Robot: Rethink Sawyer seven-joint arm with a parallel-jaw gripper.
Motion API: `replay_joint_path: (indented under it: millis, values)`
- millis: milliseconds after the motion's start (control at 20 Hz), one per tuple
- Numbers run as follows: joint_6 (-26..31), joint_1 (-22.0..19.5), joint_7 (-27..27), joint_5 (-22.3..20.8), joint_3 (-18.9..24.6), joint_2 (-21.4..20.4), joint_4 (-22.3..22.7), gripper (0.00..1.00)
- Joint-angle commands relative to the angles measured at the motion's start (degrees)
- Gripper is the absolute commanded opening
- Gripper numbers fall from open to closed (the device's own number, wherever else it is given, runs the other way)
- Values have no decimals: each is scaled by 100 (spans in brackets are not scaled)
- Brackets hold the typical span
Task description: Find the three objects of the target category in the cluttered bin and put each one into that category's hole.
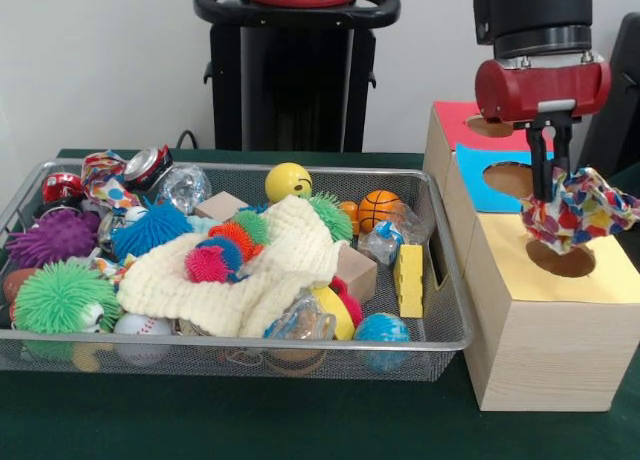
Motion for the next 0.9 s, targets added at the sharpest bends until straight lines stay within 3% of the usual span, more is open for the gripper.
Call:
replay_joint_path:
  millis: [50, 250, 500, 900]
  values:
    - [-258, -18, 1266, 85, -195, 299, 383, 0]
    - [-175, 84, 1183, 131, -378, 439, 367, 0]
    - [-598, -6, 1225, 40, -328, 686, 412, 0]
    - [-954, -97, 1374, 109, 12, 1015, 556, 0]
